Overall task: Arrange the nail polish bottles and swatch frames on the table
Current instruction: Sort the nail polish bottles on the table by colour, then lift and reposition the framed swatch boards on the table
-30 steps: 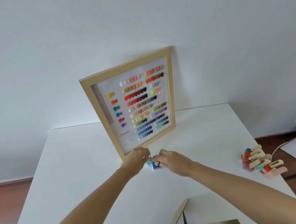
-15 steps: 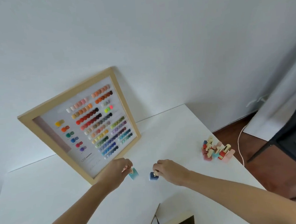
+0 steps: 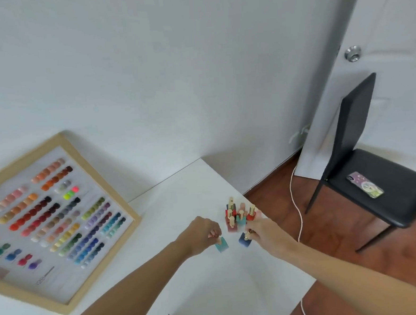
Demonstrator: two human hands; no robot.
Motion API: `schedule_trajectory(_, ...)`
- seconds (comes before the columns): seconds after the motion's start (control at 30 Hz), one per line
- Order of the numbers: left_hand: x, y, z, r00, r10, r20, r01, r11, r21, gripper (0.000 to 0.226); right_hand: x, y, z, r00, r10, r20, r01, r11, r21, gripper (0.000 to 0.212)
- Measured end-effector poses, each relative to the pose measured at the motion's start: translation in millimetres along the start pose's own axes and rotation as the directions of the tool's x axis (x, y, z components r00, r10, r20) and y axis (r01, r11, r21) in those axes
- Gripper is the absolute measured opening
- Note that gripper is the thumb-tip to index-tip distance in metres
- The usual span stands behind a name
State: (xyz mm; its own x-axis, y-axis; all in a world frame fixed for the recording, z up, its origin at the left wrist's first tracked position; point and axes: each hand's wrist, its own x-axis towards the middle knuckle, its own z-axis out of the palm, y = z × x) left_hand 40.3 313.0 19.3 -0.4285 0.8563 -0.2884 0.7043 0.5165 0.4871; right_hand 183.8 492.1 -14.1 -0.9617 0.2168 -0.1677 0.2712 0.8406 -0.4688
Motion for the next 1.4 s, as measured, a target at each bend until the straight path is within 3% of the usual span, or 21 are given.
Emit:
schedule_trajectory(0.3, 58, 54, 29, 0.993, -0.115, -0.013, 0.115, 0.988, 0.107, 0.025, 7, 45, -9, 0.998, 0.065, -0.025, -0.065, 0.998, -0.003, 0.016)
schedule_trajectory(0.5, 80, 69, 41, 0.981, -0.189, -0.043, 0.193, 0.955, 0.225, 0.033, 15, 51, -10, 1.000, 0.027, 0.005, -0.027, 1.000, -0.009, 0.019)
schedule_trajectory(0.7, 89, 70, 52, 0.969, -0.238, -0.065, 0.246, 0.940, 0.236, 0.035, 22, 52, -5, 0.999, -0.039, -0.022, 0.039, 0.999, 0.009, 0.019)
schedule_trajectory(0.93, 83, 73, 45, 0.968, -0.233, -0.087, 0.246, 0.948, 0.200, 0.040, 24, 52, -8, 0.995, -0.086, -0.051, 0.088, 0.995, 0.050, 0.018)
schedule_trajectory(1.23, 34, 54, 16, 0.979, -0.184, -0.085, 0.187, 0.982, 0.023, 0.038, 4, 40, -15, 0.986, -0.105, -0.133, 0.120, 0.987, 0.110, 0.042)
schedule_trajectory(1.4, -26, 31, -9, 0.975, -0.201, -0.091, 0.196, 0.979, -0.060, 0.047, -13, 1, -10, 0.969, -0.177, -0.173, 0.206, 0.965, 0.165, 0.024)
